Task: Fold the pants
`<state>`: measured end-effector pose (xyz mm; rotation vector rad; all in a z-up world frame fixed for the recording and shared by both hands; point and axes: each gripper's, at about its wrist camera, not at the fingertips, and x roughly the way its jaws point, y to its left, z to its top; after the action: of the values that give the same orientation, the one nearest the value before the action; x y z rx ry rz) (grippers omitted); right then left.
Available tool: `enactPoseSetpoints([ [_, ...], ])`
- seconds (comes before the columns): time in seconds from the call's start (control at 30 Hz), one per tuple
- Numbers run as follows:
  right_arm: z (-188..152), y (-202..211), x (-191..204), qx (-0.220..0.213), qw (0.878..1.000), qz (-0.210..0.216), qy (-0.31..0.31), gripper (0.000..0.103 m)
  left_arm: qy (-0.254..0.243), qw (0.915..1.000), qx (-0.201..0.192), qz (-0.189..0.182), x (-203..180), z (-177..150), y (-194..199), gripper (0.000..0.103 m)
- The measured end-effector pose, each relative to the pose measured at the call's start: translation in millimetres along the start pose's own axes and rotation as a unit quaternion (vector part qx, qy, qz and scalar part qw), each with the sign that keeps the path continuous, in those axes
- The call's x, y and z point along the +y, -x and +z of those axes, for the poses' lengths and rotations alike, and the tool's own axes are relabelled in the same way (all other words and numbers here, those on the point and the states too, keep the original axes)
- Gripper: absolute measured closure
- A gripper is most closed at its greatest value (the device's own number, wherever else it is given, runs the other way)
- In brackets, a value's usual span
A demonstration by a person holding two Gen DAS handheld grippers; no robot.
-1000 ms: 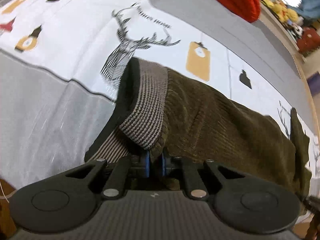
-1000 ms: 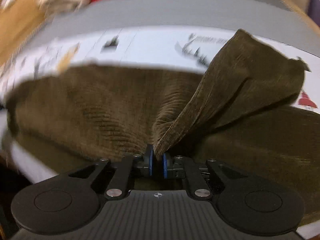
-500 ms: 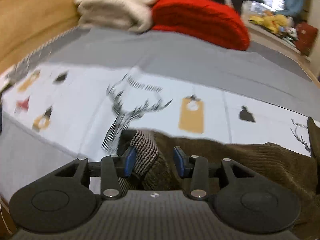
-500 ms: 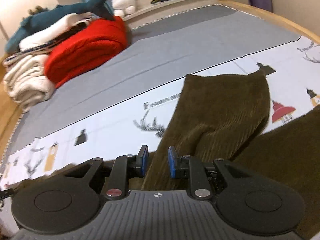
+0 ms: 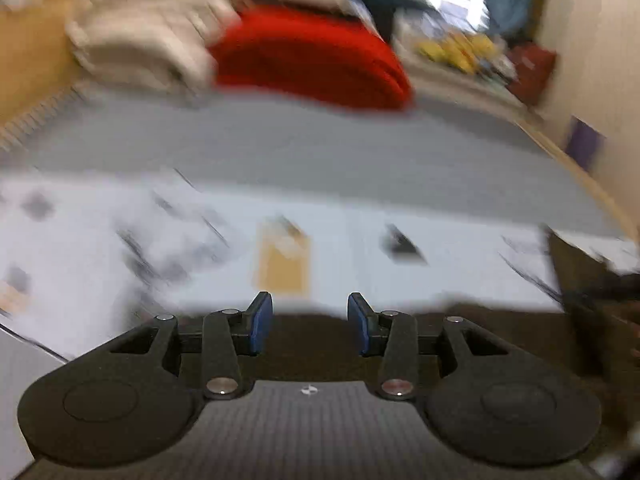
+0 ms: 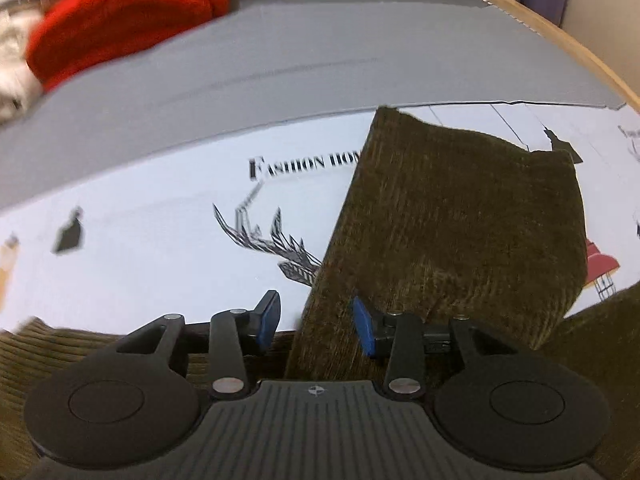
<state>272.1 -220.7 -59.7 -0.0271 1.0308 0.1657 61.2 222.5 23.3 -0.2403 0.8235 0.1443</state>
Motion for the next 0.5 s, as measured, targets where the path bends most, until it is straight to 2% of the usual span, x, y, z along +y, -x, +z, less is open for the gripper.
enactPoseSetpoints([
  [0.07, -3, -6, 6, 0.002, 0.999, -0.022, 0.028, 0.063, 0.014, 0.9958, 0.073, -0.053, -3, -8, -20, 0.057],
  [0.1, -6, -6, 7, -0.001, 0.998, -0.035, 0.045, 0.074, 0.014, 0.9918, 0.110, -0.063, -6, -14, -30, 0.057],
  [0.17, -9, -1, 0, -0.004, 0.998, -0.042, 0.055, 0.097, -0.020, 0.9855, 0.165, -0.034, -17, -27, -46, 0.057],
  [0.23, -9, 16, -15, -0.024, 0.998, -0.043, 0.037, 0.097, -0.052, 0.9791, 0.197, 0.005, -24, -36, -58, 0.057],
  [0.37, -14, 64, -61, -0.065, 0.997, -0.036, -0.017, 0.097, -0.045, 0.9801, 0.193, 0.010, -32, -35, -62, 0.057],
  [0.43, -27, 81, -89, -0.063, 0.997, -0.026, -0.033, 0.097, -0.043, 0.9811, 0.188, 0.011, -39, -34, -62, 0.055],
  [0.5, -49, 94, -118, -0.040, 0.999, -0.008, -0.033, 0.100, -0.047, 0.9812, 0.187, 0.011, -45, -37, -61, 0.055],
])
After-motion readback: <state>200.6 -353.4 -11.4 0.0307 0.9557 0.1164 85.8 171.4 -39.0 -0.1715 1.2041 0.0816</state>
